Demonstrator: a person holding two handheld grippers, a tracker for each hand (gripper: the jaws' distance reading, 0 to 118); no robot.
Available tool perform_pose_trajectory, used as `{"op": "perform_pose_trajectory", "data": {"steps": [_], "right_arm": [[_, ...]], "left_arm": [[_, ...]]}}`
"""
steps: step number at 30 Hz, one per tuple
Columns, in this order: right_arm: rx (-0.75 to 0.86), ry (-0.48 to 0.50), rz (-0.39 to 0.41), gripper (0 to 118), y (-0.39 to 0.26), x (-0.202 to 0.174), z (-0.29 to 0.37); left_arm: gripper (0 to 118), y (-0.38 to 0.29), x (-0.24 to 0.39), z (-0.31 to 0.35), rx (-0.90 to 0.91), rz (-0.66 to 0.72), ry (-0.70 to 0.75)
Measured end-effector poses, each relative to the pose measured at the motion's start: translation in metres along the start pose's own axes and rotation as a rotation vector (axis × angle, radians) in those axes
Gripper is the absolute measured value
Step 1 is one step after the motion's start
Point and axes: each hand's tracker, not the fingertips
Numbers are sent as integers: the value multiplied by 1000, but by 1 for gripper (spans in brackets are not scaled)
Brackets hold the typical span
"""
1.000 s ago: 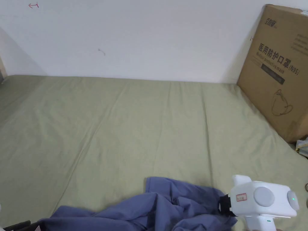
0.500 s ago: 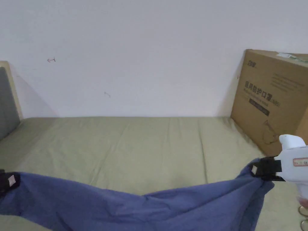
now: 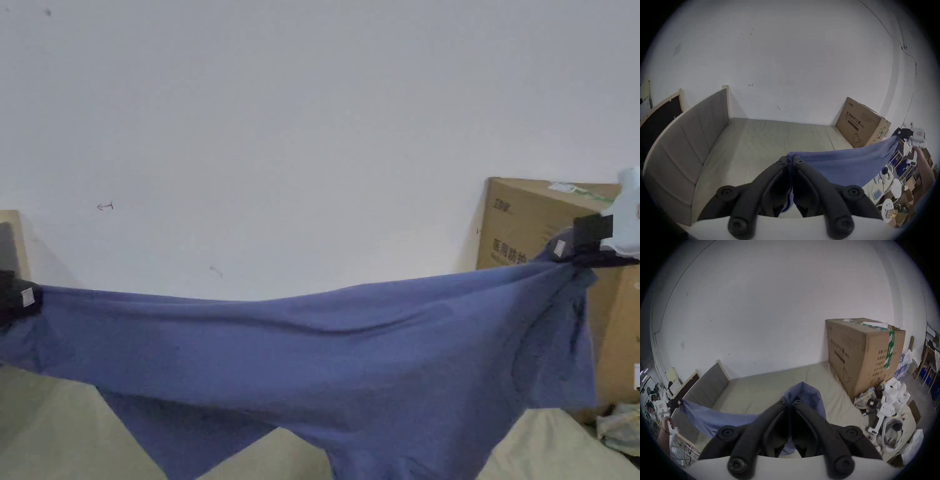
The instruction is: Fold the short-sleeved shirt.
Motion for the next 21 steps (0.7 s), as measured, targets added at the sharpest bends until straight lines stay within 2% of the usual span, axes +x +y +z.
{"op": "perform_pose_trajectory", "data": {"steps": [6,13,17,21], "right_arm": [[38,-30,-39,2,43,2,-50],[40,-40,-99,2,48,20,-127],[-61,-32,-93,2,-1,33,-183],[-269,-34,-130,2,-107,60,-242]], "left_arm": [[4,37,3,-55,44,-4,31],[4,48,-12,-123,99,67,53],[4,3,-33,-156,57,101,65],[4,-96,-68,-186,-150,135,90]]}}
